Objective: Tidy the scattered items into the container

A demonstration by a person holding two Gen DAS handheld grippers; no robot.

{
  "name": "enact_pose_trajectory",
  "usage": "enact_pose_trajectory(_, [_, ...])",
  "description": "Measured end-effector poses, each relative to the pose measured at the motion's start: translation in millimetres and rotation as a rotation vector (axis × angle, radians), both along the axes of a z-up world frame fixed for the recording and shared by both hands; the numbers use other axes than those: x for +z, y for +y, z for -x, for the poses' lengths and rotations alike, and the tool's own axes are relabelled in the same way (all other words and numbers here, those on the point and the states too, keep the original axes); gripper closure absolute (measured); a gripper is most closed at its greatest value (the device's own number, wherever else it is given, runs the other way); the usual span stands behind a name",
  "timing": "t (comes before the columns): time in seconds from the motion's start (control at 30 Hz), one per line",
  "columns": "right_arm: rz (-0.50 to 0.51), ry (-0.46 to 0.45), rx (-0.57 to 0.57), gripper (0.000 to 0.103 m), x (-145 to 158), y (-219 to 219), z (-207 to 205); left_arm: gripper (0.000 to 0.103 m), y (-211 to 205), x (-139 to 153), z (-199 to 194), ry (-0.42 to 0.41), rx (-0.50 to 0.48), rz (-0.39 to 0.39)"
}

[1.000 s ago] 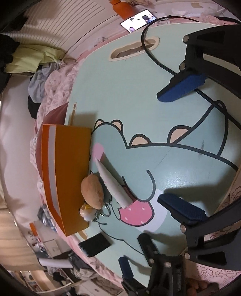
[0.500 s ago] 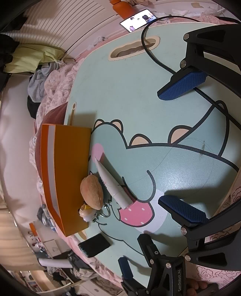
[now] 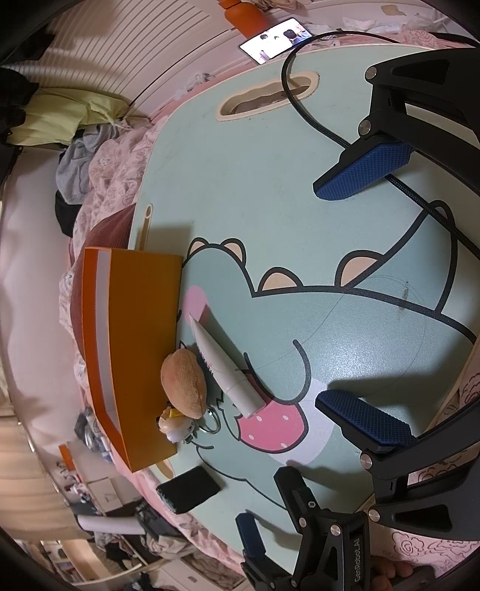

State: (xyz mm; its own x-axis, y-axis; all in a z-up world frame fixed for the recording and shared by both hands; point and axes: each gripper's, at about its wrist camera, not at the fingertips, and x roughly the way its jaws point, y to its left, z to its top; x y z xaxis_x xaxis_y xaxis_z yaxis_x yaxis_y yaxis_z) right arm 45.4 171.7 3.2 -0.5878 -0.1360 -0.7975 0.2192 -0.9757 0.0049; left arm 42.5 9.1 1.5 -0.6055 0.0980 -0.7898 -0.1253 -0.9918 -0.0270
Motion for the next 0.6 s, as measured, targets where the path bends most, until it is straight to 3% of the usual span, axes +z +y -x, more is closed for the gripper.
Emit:
enact_pose_trajectory(0.07, [0.021, 0.005, 0.0, 0.003, 2.4, 1.5, -1.1, 0.0, -0.6, -0.4, 0.0, 0.001, 0.0, -0.001])
enact_pose_trajectory(0.13, [0.056, 0.013, 0.006, 0.021, 7.2, 3.5, -0.8, 0.0, -0.2, 0.4, -1.1, 0.002, 0.001, -0.004])
enact_pose_trajectory(0.37, [0.156, 0.041, 0.085, 0.029, 35.4, -20.7, 27.4, 0.0, -1.2, 0.8, -2.8, 0.01, 0.011, -0.01])
enact_pose_trajectory(0.47, [0.105, 0.021, 0.097, 0.034, 32.2, -39.9, 47.6, 0.0, -7.9, 6.2, -8.3, 0.039, 0.012, -0.059])
enact_pose_trajectory(0.57, [0.037, -0.014, 0.122, 0.038, 18.3, -52.9, 55.1, 0.0, -19.7, 21.0, -18.7, 0.117, 0.039, -0.108])
enact_pose_trajectory(0.6, [0.02, -0.035, 0.123, 0.044, 12.3, -54.7, 57.2, 0.0, -24.6, 25.5, -21.4, 0.138, 0.052, -0.126])
